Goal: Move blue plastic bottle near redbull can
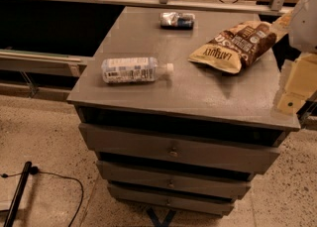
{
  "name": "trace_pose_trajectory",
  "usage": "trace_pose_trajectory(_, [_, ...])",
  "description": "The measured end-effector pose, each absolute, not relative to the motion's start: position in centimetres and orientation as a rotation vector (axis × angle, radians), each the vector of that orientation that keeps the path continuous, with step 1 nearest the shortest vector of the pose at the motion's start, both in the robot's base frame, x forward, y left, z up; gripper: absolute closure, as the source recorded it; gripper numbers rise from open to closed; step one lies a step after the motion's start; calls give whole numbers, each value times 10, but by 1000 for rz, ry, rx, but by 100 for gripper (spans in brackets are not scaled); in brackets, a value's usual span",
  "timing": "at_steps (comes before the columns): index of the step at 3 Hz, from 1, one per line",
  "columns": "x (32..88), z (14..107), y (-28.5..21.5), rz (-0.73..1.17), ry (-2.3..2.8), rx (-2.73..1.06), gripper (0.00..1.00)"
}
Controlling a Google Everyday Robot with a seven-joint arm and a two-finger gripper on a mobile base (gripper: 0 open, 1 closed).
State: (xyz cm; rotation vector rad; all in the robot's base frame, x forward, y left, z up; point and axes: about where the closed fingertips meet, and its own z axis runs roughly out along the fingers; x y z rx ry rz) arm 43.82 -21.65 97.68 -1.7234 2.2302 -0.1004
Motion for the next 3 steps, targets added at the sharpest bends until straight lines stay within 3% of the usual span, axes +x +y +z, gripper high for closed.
trace_pose_trajectory(2, [439,979,-215,-92,2227,-1713,0])
trace_pose_trajectory(3, [450,977,-196,11,2178,-1708,0])
